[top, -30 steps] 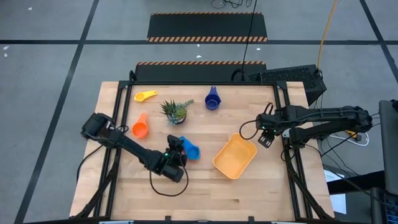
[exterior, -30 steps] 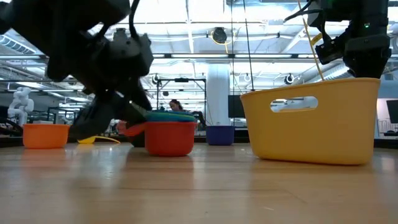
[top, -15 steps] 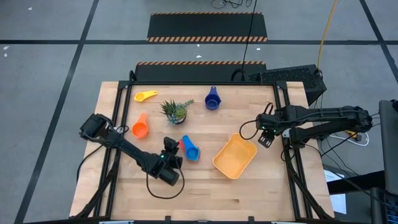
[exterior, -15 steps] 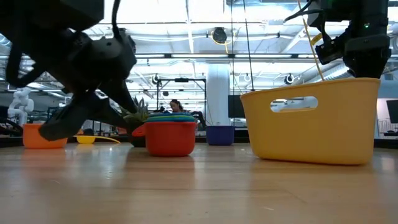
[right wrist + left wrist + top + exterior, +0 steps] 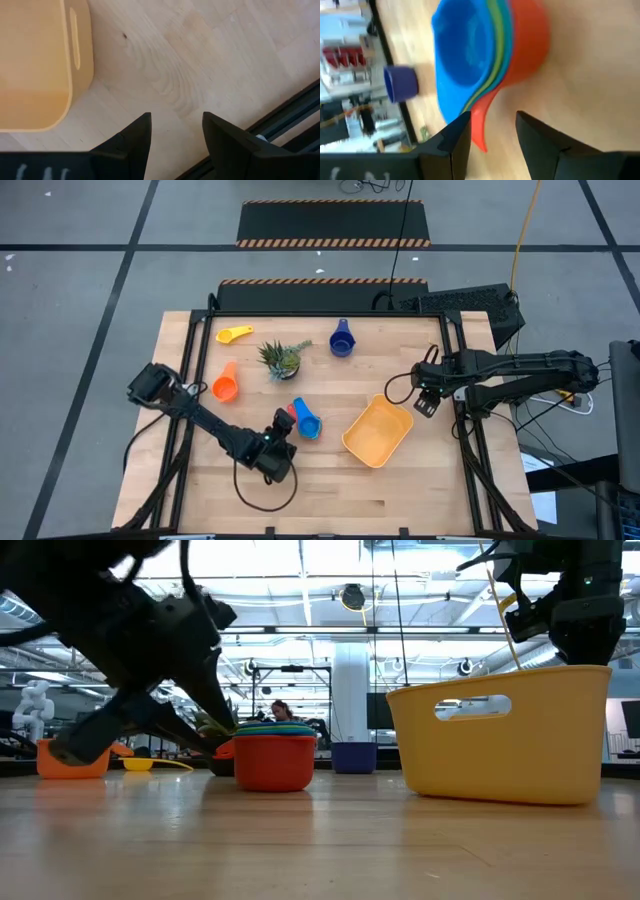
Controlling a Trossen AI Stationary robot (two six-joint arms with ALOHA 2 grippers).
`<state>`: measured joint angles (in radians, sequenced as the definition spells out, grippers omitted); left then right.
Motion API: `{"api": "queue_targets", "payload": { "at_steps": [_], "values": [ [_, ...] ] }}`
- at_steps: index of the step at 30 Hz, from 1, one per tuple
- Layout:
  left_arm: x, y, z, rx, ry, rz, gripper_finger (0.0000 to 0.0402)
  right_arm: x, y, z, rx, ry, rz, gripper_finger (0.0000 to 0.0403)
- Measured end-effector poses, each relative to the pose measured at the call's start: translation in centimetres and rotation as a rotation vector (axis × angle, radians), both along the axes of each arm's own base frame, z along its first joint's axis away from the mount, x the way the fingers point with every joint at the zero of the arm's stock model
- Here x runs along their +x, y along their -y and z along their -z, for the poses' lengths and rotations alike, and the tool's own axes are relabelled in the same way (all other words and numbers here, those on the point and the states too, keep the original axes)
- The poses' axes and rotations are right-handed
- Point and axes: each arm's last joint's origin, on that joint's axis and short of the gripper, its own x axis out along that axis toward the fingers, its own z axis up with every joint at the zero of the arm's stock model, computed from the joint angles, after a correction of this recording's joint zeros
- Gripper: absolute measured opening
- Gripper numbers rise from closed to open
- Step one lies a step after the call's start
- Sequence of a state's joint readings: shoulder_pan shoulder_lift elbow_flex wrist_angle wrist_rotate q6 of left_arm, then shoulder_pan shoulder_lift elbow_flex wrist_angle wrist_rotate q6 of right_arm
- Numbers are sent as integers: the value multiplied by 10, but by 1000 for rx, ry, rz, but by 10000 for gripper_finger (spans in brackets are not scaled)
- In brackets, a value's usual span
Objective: Nest measuring cups in basket
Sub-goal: Stack the measuring cups on the red measuring cup
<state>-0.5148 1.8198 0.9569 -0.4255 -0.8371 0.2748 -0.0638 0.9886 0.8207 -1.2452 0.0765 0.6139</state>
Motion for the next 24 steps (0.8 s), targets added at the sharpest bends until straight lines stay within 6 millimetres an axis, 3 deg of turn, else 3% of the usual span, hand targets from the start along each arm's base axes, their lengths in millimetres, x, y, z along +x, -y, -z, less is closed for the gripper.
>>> {"api": "queue_targets", "payload": {
  "at_steps": [4,11,21,24],
  "values": [
    [1,-10,1,-14,2,-72,159,5,1,-1,-42,52,-55,169],
    [0,-15,1,-27,7,-124,159,28,-3,-13,-98,334,-199,169],
    [1,-27,2,7,-49,-138,159,70,-21,-39,-315,633,-620,169],
    [0,-29,-7,16,-63,-106,159,77,-27,-43,-337,669,-680,169]
  ]
}}
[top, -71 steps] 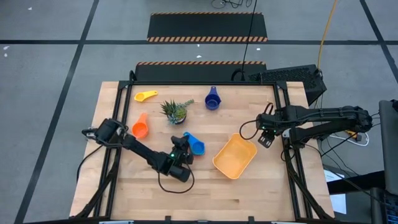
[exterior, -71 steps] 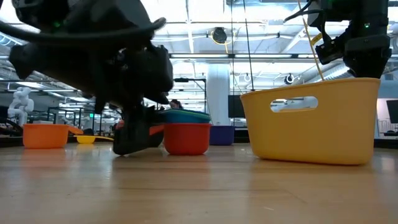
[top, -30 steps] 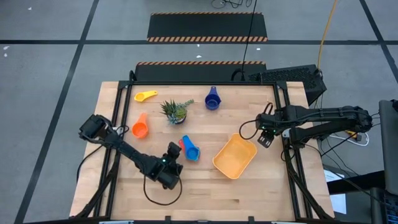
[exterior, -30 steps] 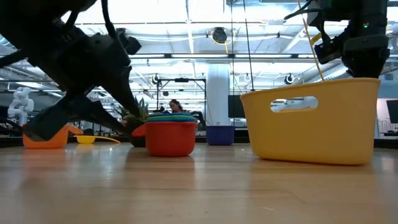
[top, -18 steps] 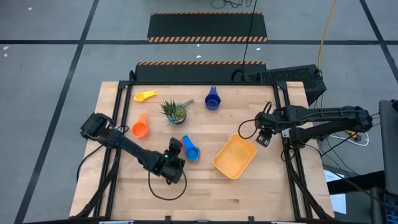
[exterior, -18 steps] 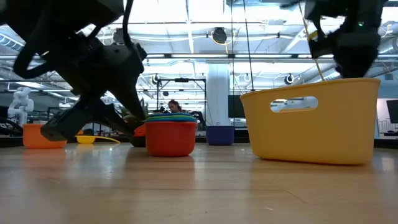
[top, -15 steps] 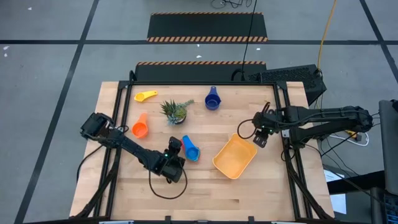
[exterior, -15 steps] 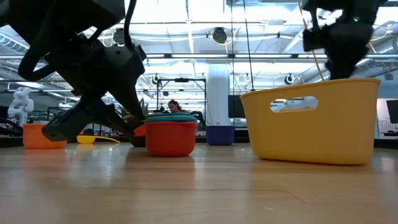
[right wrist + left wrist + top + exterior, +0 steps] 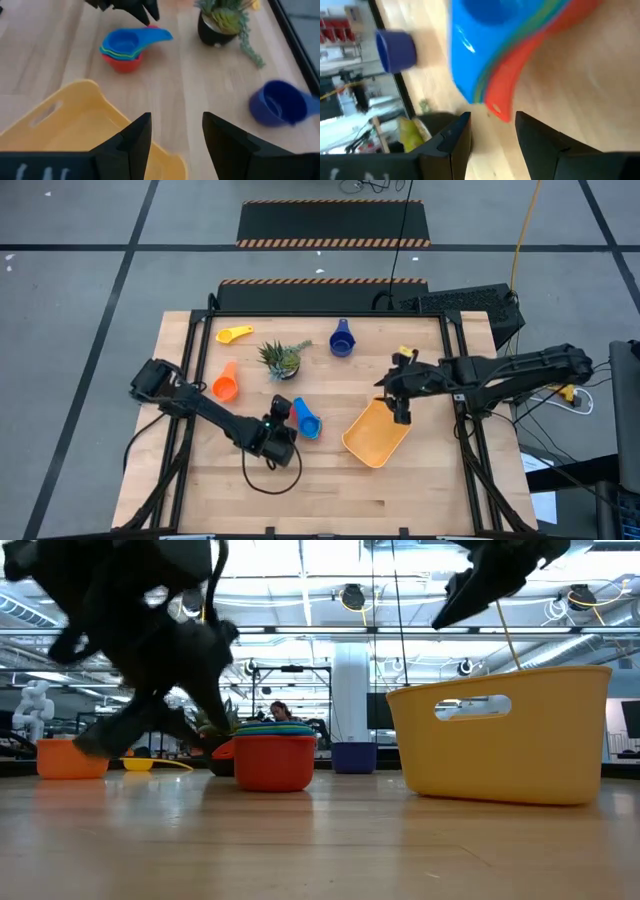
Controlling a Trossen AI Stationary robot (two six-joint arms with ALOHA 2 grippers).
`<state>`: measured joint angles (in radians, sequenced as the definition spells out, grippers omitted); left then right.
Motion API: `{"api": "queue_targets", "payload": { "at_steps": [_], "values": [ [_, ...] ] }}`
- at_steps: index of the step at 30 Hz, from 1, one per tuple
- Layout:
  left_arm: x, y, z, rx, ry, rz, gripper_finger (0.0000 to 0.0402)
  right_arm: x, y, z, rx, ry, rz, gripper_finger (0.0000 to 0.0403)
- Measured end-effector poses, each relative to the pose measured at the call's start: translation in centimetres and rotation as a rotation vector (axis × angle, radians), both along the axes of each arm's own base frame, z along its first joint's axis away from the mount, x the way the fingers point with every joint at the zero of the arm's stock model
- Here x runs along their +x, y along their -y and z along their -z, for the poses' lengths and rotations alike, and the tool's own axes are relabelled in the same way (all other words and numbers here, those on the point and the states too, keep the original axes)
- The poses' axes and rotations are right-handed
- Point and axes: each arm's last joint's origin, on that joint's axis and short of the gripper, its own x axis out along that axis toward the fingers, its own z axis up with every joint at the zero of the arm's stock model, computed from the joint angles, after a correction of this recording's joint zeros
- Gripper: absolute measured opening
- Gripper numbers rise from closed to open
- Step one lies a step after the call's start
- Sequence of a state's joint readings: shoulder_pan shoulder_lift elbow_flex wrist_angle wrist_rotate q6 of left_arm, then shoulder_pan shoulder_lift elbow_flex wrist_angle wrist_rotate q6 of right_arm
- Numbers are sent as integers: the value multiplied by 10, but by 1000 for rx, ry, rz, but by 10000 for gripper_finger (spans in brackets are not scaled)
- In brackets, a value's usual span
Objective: Nest measuring cups in basket
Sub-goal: Stack the measuring cups on the red measuring cup
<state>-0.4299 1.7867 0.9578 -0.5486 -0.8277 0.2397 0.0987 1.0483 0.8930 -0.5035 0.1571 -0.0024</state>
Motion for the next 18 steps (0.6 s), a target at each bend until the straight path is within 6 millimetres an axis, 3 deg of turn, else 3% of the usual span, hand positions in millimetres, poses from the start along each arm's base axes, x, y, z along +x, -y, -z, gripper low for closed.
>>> {"api": "queue_targets", "payload": {
  "at_steps": [6,10,18],
  "values": [
    [5,-12,-56,-362,66,57,159,0,-2,1,-1,-5,-9,169],
    [-6,-35,-84,-379,80,57,159,0,-2,1,14,-2,4,169],
    [-44,-70,-88,-332,-215,-155,159,-2,-2,3,99,-34,47,169]
  ]
}}
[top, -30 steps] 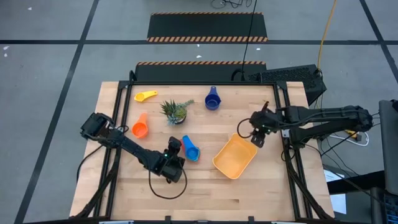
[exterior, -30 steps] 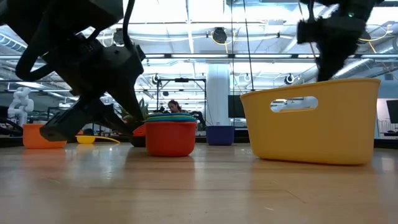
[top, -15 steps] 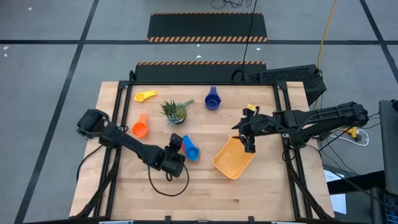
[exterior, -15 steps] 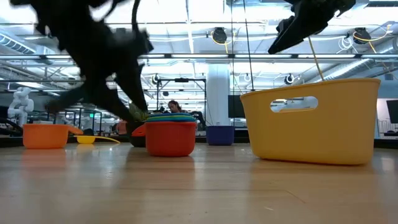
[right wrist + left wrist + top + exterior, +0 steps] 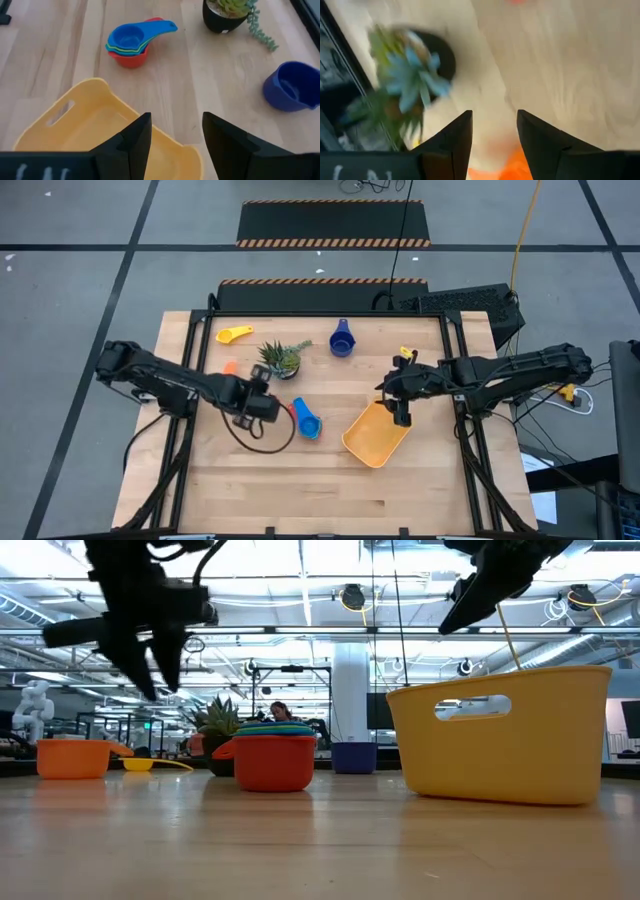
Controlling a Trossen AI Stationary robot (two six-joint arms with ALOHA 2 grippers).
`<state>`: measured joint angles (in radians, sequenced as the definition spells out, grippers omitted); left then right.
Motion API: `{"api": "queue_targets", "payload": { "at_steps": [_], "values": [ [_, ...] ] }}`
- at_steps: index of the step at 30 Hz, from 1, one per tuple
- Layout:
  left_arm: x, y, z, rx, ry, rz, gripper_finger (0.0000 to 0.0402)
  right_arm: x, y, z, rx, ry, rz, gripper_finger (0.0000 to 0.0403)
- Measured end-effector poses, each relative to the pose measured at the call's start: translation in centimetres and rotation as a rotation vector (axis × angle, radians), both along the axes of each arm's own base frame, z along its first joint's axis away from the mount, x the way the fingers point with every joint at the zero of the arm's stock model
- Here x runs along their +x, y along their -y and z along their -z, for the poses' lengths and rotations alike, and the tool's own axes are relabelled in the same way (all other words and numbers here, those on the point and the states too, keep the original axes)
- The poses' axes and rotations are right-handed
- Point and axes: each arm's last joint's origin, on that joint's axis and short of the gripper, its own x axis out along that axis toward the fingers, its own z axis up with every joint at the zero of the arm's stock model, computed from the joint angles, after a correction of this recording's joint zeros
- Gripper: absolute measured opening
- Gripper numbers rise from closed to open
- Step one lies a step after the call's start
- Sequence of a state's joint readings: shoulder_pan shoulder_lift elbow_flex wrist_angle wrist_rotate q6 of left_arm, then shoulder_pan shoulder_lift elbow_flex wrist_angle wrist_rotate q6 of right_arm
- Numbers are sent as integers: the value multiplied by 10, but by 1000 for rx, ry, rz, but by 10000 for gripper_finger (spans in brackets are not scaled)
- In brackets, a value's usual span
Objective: Nest measuring cups in basket
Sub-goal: Stack the measuring cups on the red measuring cup
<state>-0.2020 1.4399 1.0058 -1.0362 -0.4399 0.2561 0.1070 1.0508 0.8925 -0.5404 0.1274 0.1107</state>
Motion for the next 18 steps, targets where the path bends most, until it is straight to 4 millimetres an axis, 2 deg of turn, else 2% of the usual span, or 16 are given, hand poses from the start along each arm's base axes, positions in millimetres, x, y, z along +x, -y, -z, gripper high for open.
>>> {"api": "queue_targets", "payload": {
  "at_steps": [6,9,11,16,18],
  "values": [
    [-11,-7,1,20,-100,-72,159,0,0,0,2,-2,10,169],
    [-6,-5,1,6,-59,-46,159,0,0,0,2,-2,10,169],
    [1,1,0,-6,-8,33,159,0,0,0,3,-2,10,169],
    [16,16,-3,37,61,360,159,0,0,0,30,-1,33,169],
    [22,17,-6,61,107,404,159,0,0,1,40,-4,41,169]
  ]
}}
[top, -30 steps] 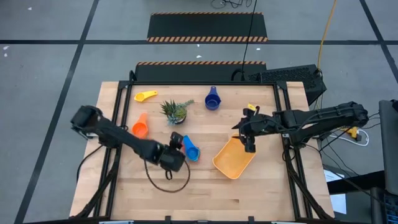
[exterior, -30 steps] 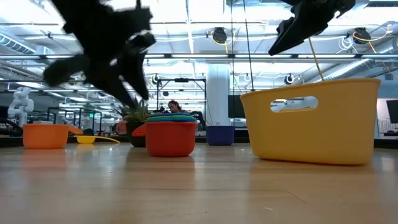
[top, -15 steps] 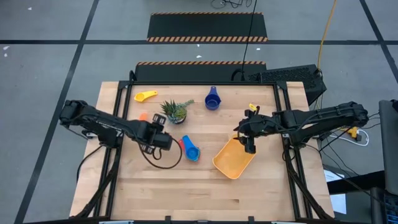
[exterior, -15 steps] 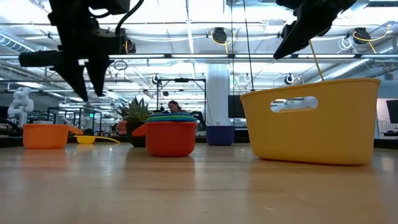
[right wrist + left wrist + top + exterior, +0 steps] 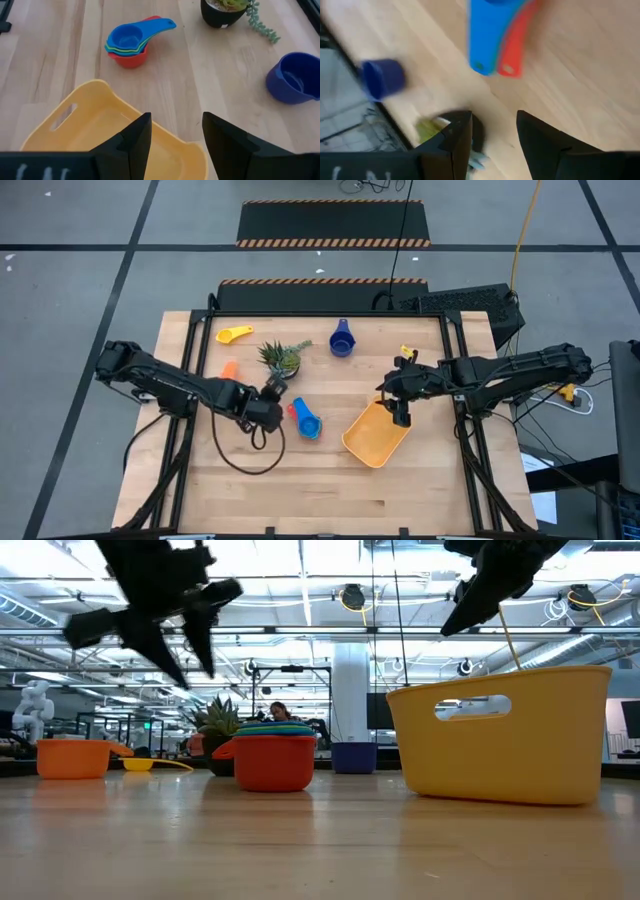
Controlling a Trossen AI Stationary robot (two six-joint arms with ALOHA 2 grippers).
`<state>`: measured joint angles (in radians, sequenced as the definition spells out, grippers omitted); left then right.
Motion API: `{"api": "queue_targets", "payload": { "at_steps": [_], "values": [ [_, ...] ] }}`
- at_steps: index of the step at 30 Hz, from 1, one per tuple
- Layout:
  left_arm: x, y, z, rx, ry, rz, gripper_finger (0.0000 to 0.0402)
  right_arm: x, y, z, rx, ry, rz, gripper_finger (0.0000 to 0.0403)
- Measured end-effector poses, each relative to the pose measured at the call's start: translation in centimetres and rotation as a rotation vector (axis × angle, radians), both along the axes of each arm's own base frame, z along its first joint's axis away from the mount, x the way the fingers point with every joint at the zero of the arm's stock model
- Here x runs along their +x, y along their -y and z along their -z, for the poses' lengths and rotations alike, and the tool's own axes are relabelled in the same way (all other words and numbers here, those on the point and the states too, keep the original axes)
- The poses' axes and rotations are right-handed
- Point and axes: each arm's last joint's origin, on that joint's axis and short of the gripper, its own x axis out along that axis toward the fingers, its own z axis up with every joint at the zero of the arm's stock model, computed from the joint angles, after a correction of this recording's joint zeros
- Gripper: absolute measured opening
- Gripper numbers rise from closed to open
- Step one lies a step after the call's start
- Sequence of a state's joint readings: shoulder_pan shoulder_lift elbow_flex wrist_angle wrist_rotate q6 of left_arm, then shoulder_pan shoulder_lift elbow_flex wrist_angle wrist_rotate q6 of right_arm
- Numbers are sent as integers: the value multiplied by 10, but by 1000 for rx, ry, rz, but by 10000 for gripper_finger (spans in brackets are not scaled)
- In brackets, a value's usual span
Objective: Nest measuring cups in basket
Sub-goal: Stack the measuring cups on the red measuring cup
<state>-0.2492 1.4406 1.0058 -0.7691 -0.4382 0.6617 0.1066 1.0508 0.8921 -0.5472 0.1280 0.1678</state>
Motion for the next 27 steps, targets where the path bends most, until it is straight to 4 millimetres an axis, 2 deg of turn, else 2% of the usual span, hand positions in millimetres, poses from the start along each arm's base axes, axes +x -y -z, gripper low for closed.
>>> {"api": "queue_targets", "payload": {
  "at_steps": [2,5,11,16,20,27],
  "values": [
    [5,-2,-3,-12,47,-7,159,-1,0,1,8,-9,8,169],
    [12,-8,-14,-141,77,-62,160,-1,0,1,20,-13,20,169],
    [33,-22,-22,-351,31,-150,187,-1,0,1,26,-7,22,169],
    [54,-23,-14,-330,-29,-123,244,-1,-2,1,89,-15,12,169],
    [69,-24,-8,-290,-53,-185,305,-2,-6,2,90,-28,-4,169],
    [76,-24,1,-272,-143,-229,391,-2,-8,2,56,-22,-48,169]
  ]
}}
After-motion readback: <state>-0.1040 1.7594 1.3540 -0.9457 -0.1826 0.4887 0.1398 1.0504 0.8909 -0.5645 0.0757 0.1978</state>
